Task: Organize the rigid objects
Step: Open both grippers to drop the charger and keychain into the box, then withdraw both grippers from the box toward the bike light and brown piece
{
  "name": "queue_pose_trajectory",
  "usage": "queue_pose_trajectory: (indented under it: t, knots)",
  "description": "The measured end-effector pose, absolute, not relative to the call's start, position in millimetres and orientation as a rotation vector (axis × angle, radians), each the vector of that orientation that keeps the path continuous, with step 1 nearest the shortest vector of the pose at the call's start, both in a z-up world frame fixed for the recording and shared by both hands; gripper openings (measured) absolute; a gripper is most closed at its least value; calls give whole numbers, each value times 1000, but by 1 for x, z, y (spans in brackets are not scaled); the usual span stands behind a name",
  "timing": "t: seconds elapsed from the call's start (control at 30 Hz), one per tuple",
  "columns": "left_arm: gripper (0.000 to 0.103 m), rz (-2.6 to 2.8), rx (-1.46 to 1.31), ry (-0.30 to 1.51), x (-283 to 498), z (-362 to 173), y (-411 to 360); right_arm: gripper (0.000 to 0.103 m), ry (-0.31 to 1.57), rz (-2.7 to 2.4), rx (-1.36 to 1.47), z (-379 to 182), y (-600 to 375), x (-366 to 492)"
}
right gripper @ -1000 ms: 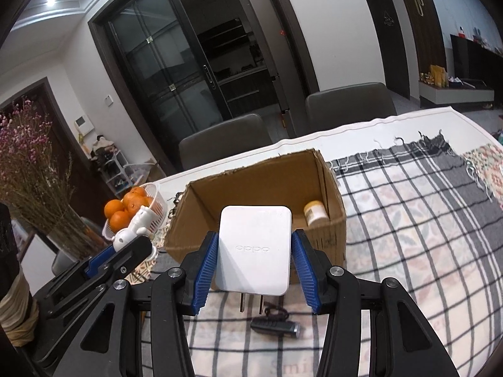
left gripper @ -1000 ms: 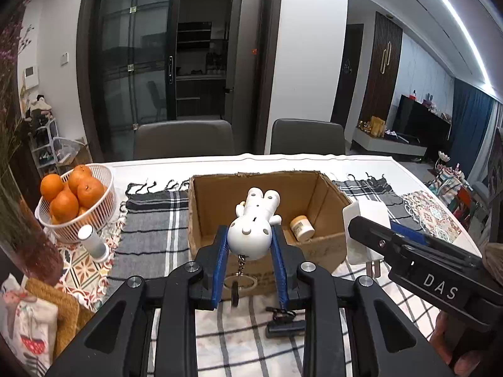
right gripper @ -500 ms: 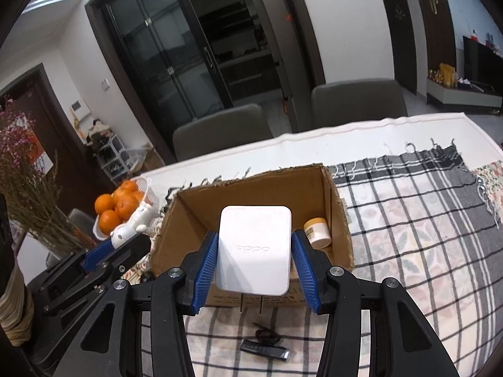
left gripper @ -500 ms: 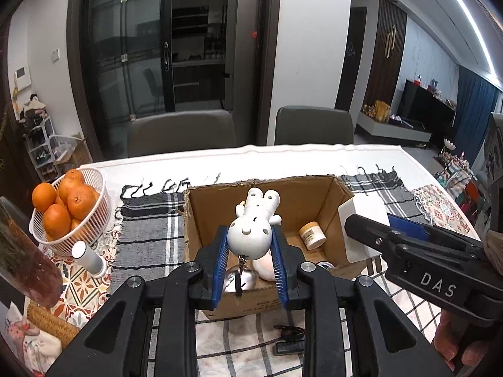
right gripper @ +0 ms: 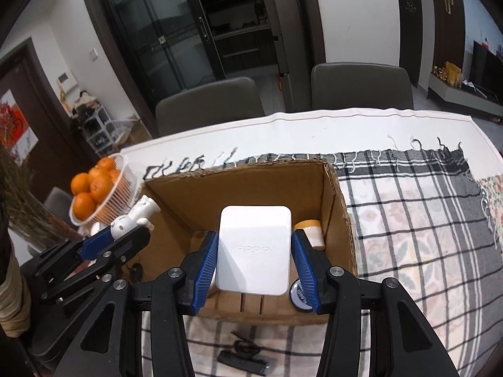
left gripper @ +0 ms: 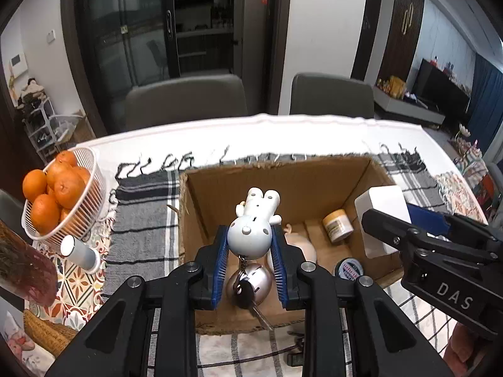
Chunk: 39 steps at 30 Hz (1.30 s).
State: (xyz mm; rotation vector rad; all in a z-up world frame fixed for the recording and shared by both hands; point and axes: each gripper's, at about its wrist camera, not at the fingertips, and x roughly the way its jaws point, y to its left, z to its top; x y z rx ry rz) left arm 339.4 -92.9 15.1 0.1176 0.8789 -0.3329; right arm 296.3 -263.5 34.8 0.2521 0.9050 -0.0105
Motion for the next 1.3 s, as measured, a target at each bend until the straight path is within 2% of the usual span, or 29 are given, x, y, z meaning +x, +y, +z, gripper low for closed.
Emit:
queue_pose_trajectory:
  t: [0.13, 0.2, 0.5, 1.3]
  knots:
    - [27, -323, 117, 922, 347, 4, -94, 49, 944, -6, 250, 26, -263, 306]
    - [35, -321, 107, 936, 348, 1, -93, 52, 949, -9, 261, 23, -265, 310]
    - [38, -270, 120, 897, 331, 8, -83, 53, 946, -19, 230, 26, -259, 303]
    - [38, -271, 138, 780, 242, 41, -60, 53, 869, -21, 227, 54, -241, 221]
